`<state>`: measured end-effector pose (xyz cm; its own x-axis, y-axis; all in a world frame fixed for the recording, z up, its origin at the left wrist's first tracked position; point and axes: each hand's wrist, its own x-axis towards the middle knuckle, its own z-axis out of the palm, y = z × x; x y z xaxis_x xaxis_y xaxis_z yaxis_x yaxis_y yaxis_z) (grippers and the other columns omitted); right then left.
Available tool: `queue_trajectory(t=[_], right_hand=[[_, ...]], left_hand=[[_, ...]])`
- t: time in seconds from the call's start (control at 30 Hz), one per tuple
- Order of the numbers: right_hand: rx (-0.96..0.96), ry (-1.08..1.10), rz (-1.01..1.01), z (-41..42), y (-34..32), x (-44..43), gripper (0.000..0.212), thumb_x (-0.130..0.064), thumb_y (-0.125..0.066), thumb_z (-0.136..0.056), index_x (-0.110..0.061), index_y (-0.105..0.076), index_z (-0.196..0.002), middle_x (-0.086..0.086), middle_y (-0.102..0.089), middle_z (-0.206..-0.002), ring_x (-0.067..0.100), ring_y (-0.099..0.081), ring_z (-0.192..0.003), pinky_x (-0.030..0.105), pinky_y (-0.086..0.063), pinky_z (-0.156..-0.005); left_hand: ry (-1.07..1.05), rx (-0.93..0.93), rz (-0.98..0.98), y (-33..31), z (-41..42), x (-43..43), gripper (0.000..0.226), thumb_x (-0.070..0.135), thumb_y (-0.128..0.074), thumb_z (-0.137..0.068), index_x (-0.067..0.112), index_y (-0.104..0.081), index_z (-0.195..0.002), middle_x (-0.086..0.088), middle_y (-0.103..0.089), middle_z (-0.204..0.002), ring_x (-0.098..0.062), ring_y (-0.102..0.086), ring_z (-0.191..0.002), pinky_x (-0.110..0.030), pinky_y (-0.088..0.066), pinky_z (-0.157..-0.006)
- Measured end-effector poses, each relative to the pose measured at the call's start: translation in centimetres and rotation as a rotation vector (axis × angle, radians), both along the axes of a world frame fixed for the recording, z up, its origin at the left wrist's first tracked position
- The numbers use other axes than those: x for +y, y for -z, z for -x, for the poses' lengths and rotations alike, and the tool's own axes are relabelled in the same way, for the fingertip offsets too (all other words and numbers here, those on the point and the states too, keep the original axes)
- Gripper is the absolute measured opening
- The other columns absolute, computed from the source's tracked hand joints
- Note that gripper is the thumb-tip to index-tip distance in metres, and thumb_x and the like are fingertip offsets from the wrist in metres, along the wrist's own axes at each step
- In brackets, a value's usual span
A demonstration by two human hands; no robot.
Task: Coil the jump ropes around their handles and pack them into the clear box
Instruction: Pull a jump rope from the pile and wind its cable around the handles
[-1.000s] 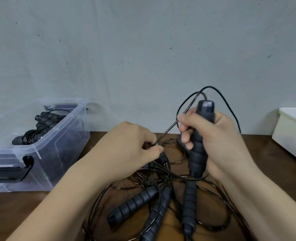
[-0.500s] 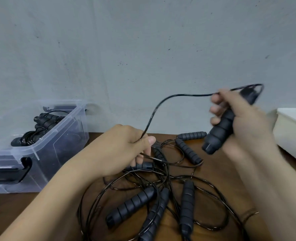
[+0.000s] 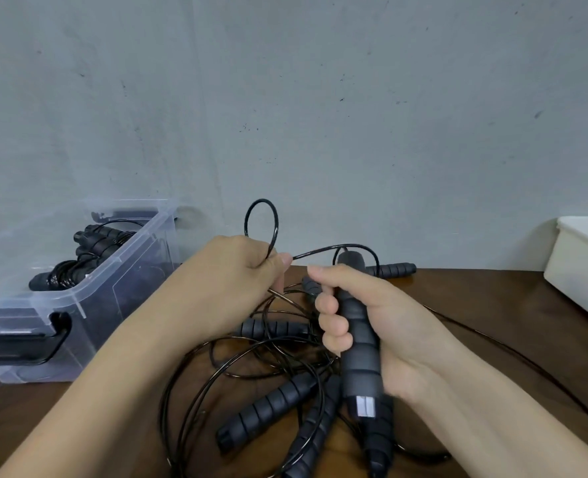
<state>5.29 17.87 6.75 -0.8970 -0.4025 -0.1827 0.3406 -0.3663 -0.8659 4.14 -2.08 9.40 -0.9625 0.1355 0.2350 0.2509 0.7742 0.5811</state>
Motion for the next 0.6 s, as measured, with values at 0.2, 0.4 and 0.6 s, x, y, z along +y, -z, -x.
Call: queue_trajectory(t=[0.2, 0.4, 0.6], right_hand=[[0.363, 0.205, -0.225, 0.2, 0.5, -0.1, 0.021, -0.022, -0.085, -0.088, -0.008, -0.072, -0.094, 0.006, -0.063, -0.073, 0.017, -0.047, -0.045, 0.026, -0.041, -0.044], [0.421, 0.233, -0.280, 0.4, 0.0, 0.8, 0.015, -0.013, -0.081, -0.093, -0.005, -0.069, -0.089, 0.013, -0.070, -0.073, 0.017, -0.052, -0.046, 0.028, -0.044, -0.045], [0.286, 0.390, -0.010, 2.2, -2.8, 3.8, 0.012, -0.013, -0.076, -0.090, -0.010, -0.067, -0.083, 0.002, -0.063, -0.067, 0.009, -0.054, -0.050, 0.018, -0.042, -0.042]], left_hand=[[0.138, -0.040, 0.291, 0.7, -1.1, 2.1, 0.036, 0.048, -0.045, -0.108, 0.031, -0.063, -0.081, 0.013, -0.065, -0.067, -0.003, -0.060, -0.063, -0.020, -0.041, -0.057], [0.215, 0.051, 0.388, 1.5, -0.9, 2.6, 0.041, 0.052, -0.038, -0.101, 0.026, -0.061, -0.080, 0.002, -0.065, -0.074, -0.012, -0.061, -0.070, -0.035, -0.049, -0.068], [0.226, -0.051, 0.258, 1.1, -0.7, 2.0, 0.034, 0.054, -0.056, -0.102, 0.030, -0.072, -0.084, 0.013, -0.069, -0.072, -0.002, -0.062, -0.070, -0.020, -0.046, -0.063]])
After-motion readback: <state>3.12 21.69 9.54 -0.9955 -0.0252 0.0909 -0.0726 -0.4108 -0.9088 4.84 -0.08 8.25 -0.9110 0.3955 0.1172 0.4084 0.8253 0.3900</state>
